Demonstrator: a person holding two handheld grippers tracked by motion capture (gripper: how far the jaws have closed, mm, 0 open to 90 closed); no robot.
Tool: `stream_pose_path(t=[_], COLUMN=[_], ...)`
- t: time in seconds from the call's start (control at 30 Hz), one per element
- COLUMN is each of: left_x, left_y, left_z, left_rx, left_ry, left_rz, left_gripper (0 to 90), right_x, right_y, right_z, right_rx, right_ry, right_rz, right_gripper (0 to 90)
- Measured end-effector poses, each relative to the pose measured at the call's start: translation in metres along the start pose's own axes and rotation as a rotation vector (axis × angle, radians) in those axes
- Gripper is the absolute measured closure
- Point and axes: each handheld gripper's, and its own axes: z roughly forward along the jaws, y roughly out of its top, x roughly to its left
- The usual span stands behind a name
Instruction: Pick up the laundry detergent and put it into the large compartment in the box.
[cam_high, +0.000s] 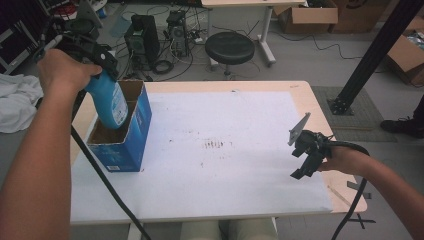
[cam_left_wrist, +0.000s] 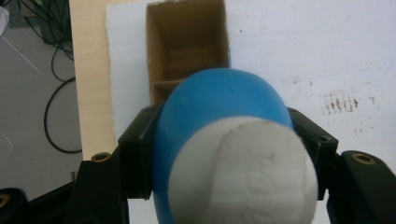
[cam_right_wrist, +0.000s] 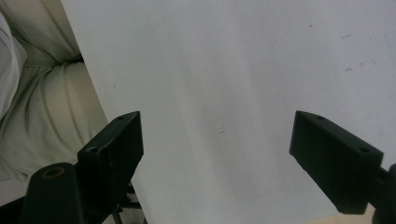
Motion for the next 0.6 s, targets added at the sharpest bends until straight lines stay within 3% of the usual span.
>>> stream_pose_path(t=[0.4,0.6], left_x=[0.01,0.008], left_y=[-0.017,-0.023], left_z=[0.05,0.078], left_rx=[-0.008,0.009], left_ry=[0.001,0.007], left_rz=[-0.007,0.014], left_gripper=[37.9,37.9], right_x=[0.001,0.001], right_y=[0.001,0.001], right_z=[0.0,0.001], right_rx=[0.009,0.013], right_ry=[-0.001,0.002], right_rz=[0.009,0.013], right_gripper=[17.2,17.2])
